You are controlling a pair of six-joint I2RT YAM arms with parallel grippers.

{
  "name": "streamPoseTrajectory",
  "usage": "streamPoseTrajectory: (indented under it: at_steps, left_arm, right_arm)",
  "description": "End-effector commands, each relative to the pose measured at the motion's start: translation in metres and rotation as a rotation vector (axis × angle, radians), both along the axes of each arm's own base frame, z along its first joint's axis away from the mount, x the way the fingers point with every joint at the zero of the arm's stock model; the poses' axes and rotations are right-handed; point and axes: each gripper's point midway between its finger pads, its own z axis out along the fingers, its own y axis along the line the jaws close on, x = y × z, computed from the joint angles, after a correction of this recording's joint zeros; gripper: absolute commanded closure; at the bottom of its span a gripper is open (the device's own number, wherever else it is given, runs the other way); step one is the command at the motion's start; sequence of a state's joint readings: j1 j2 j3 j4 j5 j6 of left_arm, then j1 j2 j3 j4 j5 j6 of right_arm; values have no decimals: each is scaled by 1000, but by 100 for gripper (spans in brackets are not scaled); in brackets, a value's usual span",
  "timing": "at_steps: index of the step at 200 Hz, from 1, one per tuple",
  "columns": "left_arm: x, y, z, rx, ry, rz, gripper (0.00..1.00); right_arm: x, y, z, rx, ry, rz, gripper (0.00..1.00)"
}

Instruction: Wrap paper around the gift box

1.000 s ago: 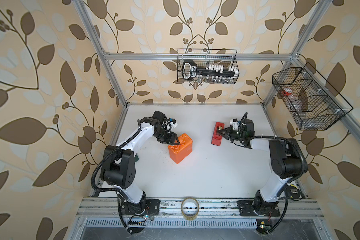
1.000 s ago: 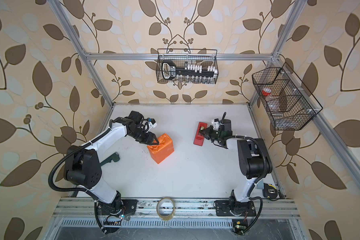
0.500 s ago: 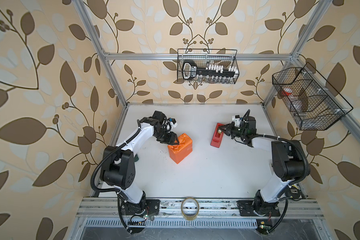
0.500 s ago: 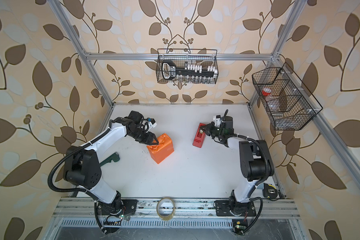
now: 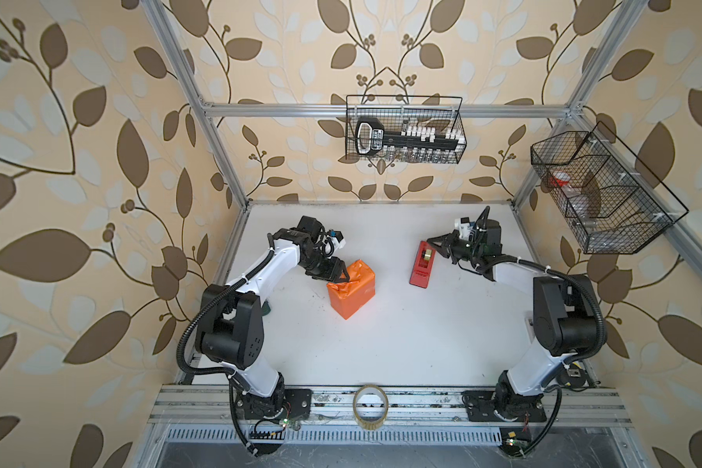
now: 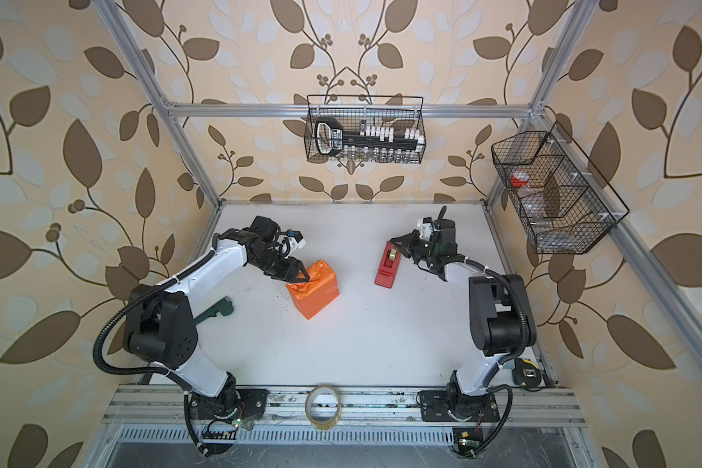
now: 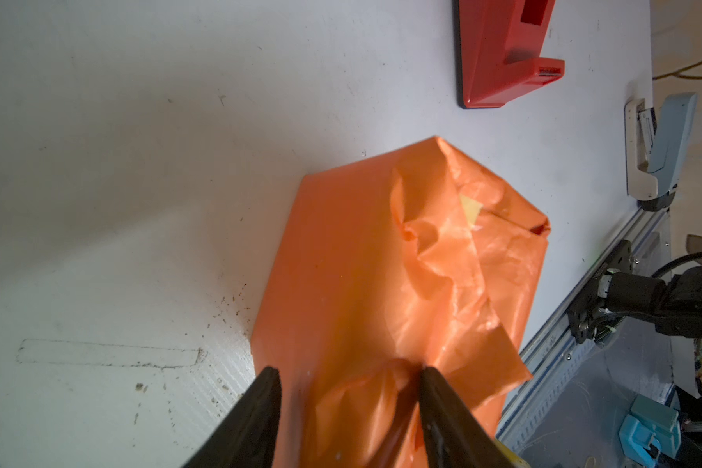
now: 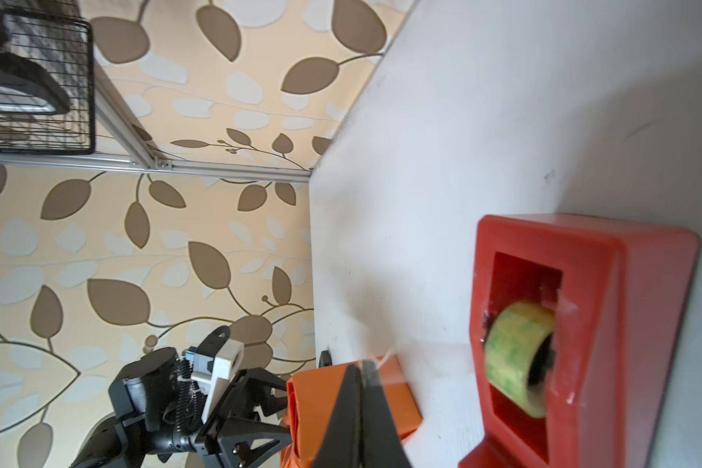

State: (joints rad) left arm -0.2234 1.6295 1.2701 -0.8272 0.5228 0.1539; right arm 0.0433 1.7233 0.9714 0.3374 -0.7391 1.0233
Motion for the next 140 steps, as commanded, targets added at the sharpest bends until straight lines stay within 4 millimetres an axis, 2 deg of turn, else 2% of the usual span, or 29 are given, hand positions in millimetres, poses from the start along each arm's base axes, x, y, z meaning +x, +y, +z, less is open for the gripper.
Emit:
streamPoseTrajectory:
  at_steps: [1,16,27,48,64,79,90,104,128,140]
  left_arm:
    - [-14,19,-13,110,34,3,44]
    - [-14,18,-16,109,39,3,44]
    - [-13,18,-14,109,39,5,44]
    - [-13,18,-13,107,36,3,44]
    - [-13,18,-17,108,44,3,44]
    - [-13,17,-13,105,43,4,44]
    - [-13,17,-12,103,41,3,44]
    - [-13,17,-16,104,46,3,44]
    - [-13,17,-12,102,41,5,44]
    - [-13,17,-13,102,40,4,44]
  right_arm:
    - [6,3,-2,9,-19,3,100]
    - [6,2,-10,-6,-2,-3,100]
    - [4,4,-9,6,3,-7,100]
    - [1,7,10,2,-22,7,100]
    - [2,6,32,6,-56,1,100]
    - [3,6,50,24,-79,-6,100]
    - [3,7,56,18,-95,0,100]
    - [1,7,43,-15,-75,3,100]
    - [-6,6,3,-13,-5,-6,100]
    - [-8,6,-9,-19,17,-6,100]
